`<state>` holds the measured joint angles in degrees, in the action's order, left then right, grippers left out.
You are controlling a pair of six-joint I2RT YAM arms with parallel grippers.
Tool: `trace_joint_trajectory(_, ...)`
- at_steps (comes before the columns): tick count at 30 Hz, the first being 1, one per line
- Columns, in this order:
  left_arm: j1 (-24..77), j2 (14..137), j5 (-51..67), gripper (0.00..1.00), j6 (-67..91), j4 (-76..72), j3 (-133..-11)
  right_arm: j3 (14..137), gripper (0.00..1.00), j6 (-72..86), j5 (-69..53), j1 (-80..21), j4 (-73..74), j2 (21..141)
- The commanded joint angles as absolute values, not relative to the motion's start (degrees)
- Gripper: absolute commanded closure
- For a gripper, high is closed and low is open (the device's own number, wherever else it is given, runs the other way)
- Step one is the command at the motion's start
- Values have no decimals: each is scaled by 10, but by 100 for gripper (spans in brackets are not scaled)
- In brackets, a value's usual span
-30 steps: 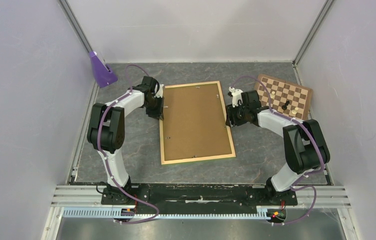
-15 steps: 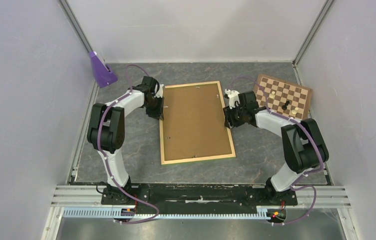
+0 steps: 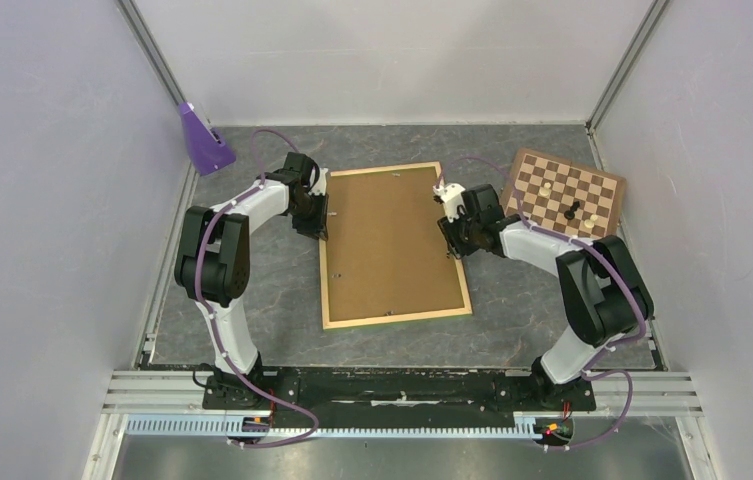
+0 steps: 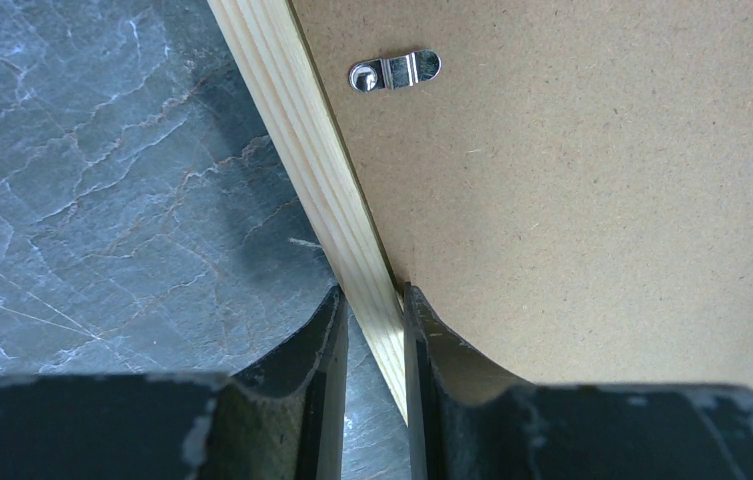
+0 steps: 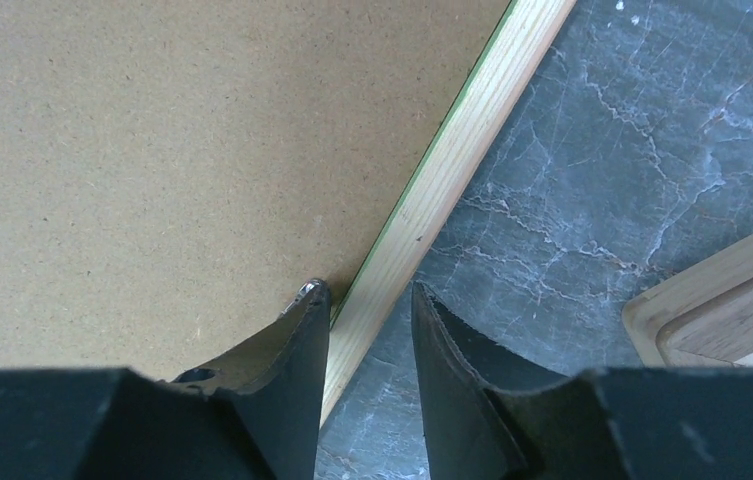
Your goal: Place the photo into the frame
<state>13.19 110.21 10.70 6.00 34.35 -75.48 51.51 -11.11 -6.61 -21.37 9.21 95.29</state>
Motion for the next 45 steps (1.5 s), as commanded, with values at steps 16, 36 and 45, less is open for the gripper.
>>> trace_joint_trajectory(16, 127, 1076, 99, 98, 15, 347, -772, 507, 67, -206, 92, -258, 136, 952)
trace_joint_trajectory(36, 127, 1070, 108, 98, 16, 347, -770, 463, 68, -171, 51, -266, 127, 1018)
trace_joint_trajectory(45, 127, 1066, 107, 98, 16, 347, -768, 439, 68, -166, 35, -267, 119, 1030)
